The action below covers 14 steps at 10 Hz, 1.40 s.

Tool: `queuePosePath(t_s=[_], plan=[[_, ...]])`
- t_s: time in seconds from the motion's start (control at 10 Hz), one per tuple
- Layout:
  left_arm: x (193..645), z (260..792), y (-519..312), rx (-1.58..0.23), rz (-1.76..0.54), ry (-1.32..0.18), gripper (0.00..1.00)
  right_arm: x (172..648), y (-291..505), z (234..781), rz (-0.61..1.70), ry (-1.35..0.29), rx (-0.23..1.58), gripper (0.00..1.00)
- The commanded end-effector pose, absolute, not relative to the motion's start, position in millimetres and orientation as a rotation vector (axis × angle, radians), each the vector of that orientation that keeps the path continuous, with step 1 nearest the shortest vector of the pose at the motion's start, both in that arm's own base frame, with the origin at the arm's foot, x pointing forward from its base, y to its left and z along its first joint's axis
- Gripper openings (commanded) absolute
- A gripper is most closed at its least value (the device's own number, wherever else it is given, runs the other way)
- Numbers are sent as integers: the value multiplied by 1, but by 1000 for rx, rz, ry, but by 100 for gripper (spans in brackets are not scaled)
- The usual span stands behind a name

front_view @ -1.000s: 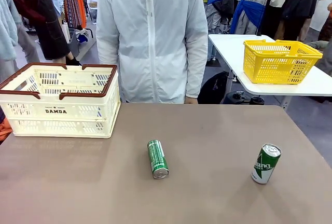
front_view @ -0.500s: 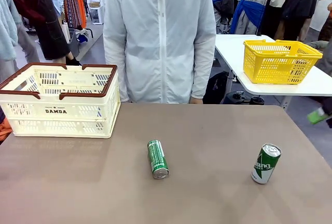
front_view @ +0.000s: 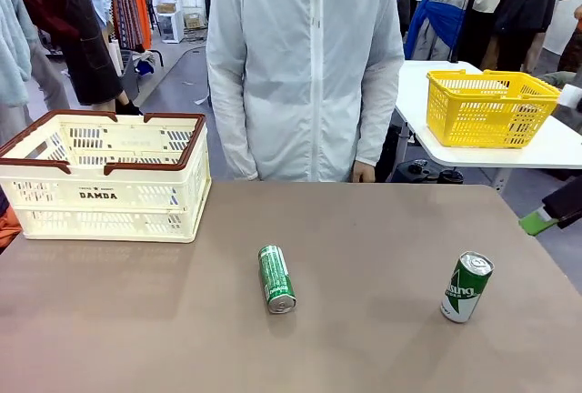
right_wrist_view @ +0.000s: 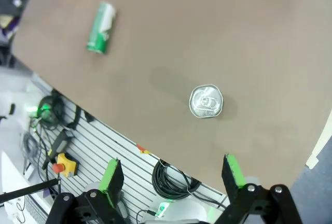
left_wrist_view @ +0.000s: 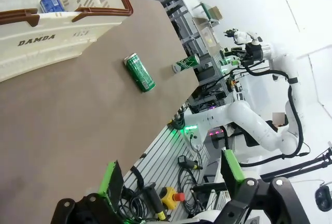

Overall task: Place the drinks into the Shopping basket.
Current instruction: Pick up one drink and place it into the Shopping basket.

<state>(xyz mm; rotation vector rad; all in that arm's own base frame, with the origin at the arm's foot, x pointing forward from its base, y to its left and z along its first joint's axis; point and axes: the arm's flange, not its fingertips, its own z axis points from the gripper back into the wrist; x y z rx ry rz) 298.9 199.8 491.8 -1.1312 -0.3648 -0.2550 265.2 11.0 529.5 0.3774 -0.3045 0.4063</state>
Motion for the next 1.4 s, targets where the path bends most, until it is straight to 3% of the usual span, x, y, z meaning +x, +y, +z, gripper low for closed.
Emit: queuePosePath(t_s=[0.0, 0.5, 1.3], plan=[[295, 493, 200, -1132, -258, -356, 100, 264, 9, 534, 401, -323, 390, 100], [295, 493, 200, -1132, -258, -356, 100, 309, 55, 450, 257, -61, 162, 100], [295, 493, 200, -1132, -258, -356, 100, 326, 79, 370, 90, -56, 56, 100]])
